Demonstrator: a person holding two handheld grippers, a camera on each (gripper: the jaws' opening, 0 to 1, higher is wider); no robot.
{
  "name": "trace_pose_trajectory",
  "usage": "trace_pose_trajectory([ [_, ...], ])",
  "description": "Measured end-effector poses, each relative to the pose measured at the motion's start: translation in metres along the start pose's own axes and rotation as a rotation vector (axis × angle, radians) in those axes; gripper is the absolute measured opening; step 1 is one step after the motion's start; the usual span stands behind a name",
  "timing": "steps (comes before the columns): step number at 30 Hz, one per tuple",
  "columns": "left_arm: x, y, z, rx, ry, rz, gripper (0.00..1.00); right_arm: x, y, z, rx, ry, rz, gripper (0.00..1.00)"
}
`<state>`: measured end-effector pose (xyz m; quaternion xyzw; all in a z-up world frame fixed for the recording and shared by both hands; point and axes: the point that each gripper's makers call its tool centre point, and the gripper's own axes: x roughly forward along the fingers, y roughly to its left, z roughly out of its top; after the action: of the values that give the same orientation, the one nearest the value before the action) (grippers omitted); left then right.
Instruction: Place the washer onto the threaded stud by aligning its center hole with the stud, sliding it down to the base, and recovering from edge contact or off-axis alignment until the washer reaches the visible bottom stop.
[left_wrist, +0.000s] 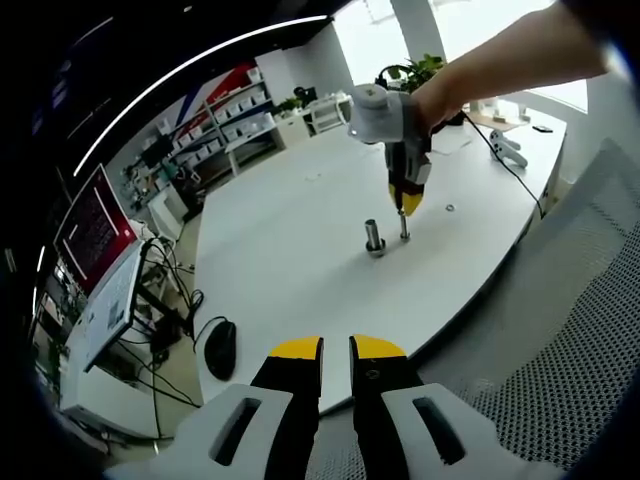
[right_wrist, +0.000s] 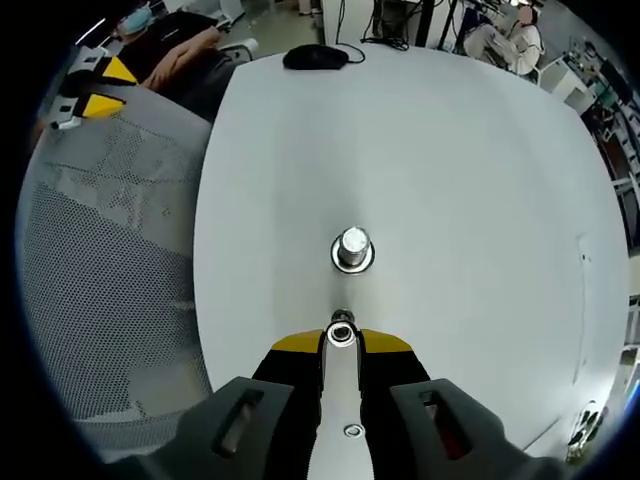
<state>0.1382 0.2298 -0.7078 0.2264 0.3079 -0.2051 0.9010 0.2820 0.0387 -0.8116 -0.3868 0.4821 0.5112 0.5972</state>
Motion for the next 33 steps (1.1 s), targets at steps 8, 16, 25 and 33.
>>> trace_pose_trajectory([
  [8, 0.0, 0.0, 0.0, -0.001, -0.002, 0.002, 0.08, 0.005, 0.001, 0.0, -0.011, 0.005, -0.005, 0.14],
  [16, 0.0, 0.0, -0.001, -0.001, 0.001, 0.001, 0.08, 0.015, 0.001, -0.003, -0.01, 0.013, -0.001, 0.14],
  [25, 0.0, 0.0, -0.002, -0.004, 0.006, 0.003, 0.08, 0.032, 0.0, -0.007, -0.022, 0.043, 0.007, 0.14],
  [33, 0.001, 0.001, -0.003, -0.006, 0.013, 0.003, 0.08, 0.045, 0.002, -0.013, -0.027, 0.07, 0.007, 0.14],
])
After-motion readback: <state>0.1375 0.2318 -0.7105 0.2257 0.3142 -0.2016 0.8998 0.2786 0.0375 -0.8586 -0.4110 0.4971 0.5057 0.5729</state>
